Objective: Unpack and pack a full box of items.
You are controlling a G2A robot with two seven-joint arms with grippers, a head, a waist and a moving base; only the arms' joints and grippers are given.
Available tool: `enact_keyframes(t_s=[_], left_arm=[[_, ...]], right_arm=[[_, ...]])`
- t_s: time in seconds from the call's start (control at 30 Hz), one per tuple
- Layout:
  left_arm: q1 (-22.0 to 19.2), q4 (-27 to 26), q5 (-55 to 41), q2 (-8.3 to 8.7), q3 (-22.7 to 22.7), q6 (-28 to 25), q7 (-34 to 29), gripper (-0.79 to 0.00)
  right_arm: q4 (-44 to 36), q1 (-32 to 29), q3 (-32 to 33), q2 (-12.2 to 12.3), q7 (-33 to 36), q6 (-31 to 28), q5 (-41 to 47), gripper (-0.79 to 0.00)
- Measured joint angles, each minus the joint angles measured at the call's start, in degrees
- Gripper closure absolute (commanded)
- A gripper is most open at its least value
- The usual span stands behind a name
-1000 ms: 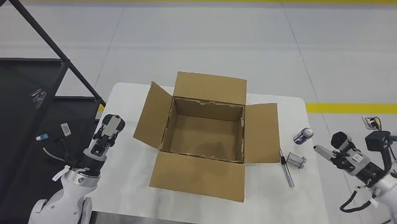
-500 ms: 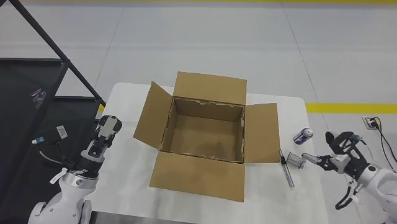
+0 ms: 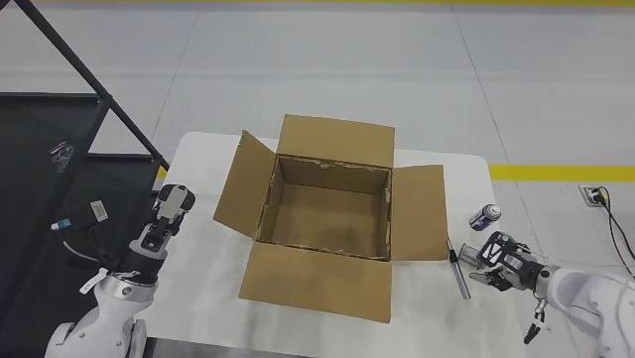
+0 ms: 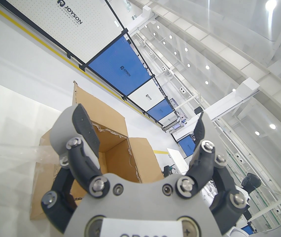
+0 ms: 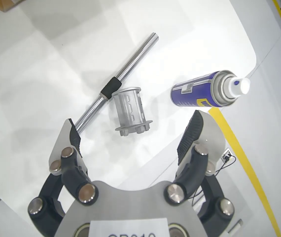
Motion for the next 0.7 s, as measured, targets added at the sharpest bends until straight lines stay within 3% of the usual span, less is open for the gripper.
enact_keyframes(t_s=[0.13,0.27,0.37,0.47,0.63,0.7], left_arm=[[0.0,0.0,0.0,0.00,0.0,0.0,0.0,-0.785],[0.0,0.0,0.0,0.00,0.0,0.0,0.0,-0.785],[0.0,0.0,0.0,0.00,0.0,0.0,0.0,-0.785],[0.0,0.0,0.0,0.00,0.0,0.0,0.0,-0.785],[0.0,0.0,0.0,0.00,0.0,0.0,0.0,-0.785],[0.0,0.0,0.0,0.00,0.0,0.0,0.0,-0.785]], right_arm=[[1.9,1.5,-2.3,0.0,0.0,1.2,-3.0,-0.773],[4.5,3.1,-3.8,0.0,-0.6,2.1,-4.1,-0.677],[6.6,4.4,-4.5,0.1,-0.9,2.0,-4.2,-0.566],[8.2,5.5,-5.2,0.1,-1.1,1.6,-4.3,-0.391],[9.5,6.2,-5.9,0.3,-1.5,0.9,-4.7,-0.329],[9.8,6.2,-5.8,0.5,-1.9,0.8,-4.7,-0.237]])
